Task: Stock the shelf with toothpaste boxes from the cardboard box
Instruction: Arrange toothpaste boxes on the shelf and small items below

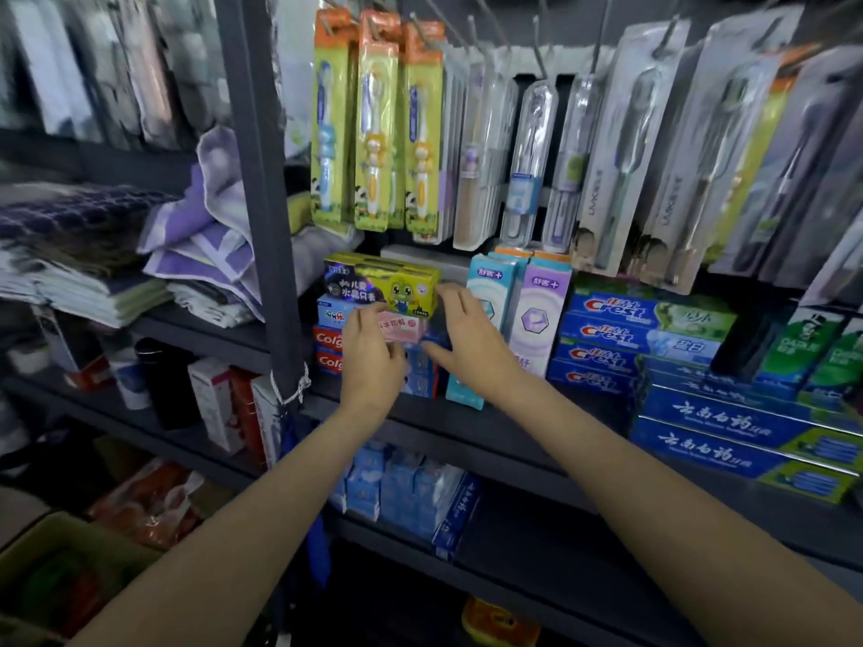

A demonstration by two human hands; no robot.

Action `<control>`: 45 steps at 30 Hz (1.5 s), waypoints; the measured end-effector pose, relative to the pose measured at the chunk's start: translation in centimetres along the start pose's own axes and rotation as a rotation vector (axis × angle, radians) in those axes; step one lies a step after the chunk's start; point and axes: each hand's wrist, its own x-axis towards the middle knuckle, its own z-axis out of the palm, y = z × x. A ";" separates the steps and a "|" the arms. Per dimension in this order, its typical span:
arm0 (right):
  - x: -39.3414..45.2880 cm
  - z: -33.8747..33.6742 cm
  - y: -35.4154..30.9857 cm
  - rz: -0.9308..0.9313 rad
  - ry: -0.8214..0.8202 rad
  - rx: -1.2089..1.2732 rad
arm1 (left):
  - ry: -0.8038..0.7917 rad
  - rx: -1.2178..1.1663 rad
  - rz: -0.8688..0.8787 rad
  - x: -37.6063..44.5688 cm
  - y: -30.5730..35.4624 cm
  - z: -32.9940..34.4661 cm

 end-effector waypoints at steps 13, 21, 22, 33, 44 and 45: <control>11.7 2.4 -2.9 0.226 -0.275 -0.300 | -0.113 0.167 0.229 3.4 -4.5 -6.1; 11.4 1.3 -4.6 0.268 -0.253 -0.295 | -0.153 0.171 0.349 4.4 -6.4 -5.4; 10.6 0.2 -4.7 0.272 -0.245 -0.249 | -0.134 0.175 0.387 4.2 -6.4 -5.2; -7.3 -11.2 5.1 0.644 -0.557 -0.072 | -0.289 0.148 0.866 -1.8 -1.6 2.3; -13.4 -8.7 13.6 0.654 -0.558 -0.199 | -0.806 0.037 0.498 -7.0 3.6 10.7; -13.8 -8.7 13.8 0.636 -0.546 -0.233 | -0.829 0.000 0.451 -7.4 3.9 11.3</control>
